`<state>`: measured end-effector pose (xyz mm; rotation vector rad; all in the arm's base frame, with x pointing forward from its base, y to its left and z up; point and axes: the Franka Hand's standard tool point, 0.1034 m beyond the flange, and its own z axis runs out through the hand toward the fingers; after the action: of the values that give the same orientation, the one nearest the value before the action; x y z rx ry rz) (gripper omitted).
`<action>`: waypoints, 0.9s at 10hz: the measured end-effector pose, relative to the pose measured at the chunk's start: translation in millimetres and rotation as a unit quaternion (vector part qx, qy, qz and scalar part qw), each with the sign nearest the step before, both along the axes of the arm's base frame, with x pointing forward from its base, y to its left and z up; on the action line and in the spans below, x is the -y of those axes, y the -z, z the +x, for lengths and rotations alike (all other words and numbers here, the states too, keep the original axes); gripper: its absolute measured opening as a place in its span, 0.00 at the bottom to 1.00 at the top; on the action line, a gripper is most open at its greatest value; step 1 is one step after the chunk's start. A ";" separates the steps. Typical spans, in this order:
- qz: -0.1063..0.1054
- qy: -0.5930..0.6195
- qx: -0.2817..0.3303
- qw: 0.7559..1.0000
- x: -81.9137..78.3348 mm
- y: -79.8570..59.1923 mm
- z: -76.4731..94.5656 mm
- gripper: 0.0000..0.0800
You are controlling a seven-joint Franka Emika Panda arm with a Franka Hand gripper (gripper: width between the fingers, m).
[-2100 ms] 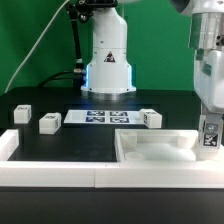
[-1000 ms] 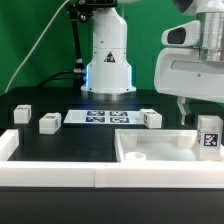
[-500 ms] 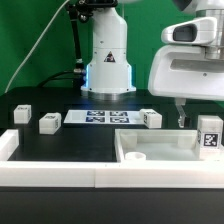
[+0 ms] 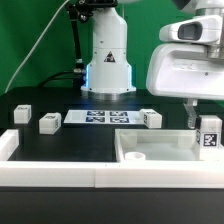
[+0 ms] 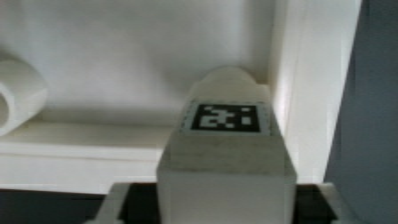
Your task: Assemble one leg
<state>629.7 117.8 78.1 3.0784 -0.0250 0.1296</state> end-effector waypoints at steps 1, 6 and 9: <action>0.000 0.002 0.000 1.000 0.3 0.0 0.0 0.37; 0.027 0.297 0.014 0.954 -1.3 -0.3 -1.6 0.37; 0.042 0.450 0.020 0.892 1.1 0.5 -2.3 0.37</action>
Offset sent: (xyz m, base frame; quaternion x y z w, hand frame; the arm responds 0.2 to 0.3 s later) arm -0.0026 -0.0093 0.0081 -0.0415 -0.0058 0.3025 0.9522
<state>627.4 116.8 77.6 2.7813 -1.4378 0.1370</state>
